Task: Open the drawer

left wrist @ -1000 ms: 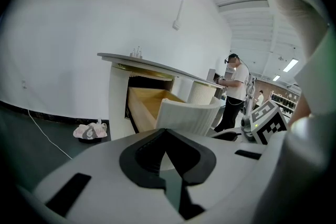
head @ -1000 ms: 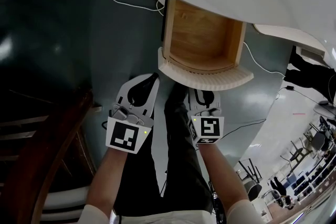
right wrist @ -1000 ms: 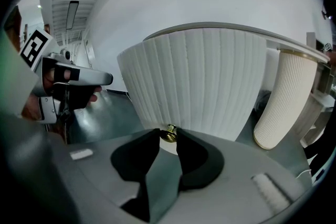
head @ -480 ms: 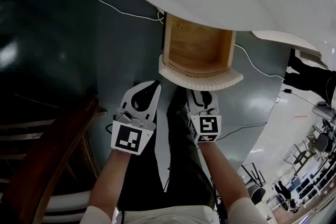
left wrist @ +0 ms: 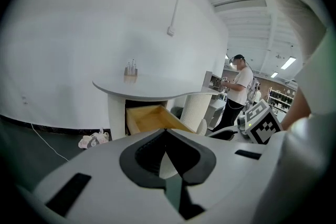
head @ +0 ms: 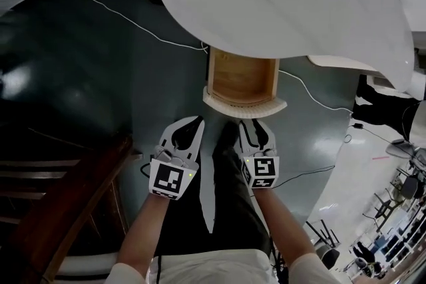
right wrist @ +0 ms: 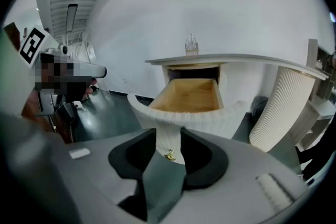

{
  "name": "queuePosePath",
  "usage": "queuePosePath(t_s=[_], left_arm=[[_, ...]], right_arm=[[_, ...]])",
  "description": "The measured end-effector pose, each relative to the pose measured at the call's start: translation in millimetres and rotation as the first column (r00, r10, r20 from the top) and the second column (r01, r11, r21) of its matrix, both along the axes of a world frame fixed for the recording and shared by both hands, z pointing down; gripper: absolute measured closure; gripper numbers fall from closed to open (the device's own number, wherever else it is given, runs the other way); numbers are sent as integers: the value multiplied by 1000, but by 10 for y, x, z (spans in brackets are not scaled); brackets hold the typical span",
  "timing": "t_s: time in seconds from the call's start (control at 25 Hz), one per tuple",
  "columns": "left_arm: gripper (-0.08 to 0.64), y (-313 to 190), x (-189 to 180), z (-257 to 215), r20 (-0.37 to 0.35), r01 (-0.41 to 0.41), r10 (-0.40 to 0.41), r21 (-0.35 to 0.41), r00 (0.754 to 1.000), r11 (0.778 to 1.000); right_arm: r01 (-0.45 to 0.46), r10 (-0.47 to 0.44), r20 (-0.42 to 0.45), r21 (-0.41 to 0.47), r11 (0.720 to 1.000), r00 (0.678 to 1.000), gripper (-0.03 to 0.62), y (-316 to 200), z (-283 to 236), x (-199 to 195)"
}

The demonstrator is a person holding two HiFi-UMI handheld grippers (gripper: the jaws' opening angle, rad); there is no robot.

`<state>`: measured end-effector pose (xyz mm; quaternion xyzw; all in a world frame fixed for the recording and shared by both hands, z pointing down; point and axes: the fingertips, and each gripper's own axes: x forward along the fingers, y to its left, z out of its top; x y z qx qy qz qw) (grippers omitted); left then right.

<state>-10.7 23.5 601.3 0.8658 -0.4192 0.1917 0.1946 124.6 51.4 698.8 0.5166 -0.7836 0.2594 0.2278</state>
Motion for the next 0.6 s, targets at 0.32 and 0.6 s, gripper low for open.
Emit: queuePosePath(t_s=[0.32, 0.6], left_arm=[[554, 79, -38, -754, 12, -25, 25, 14, 1000, 1000], [554, 124, -4, -1431, -28, -27, 27, 19, 999, 999]], right_arm=[[-1, 1, 2, 56, 998, 1000, 437, -73, -860, 10], [-6, 6, 4, 98, 995, 1000, 438, -198, -1632, 54]])
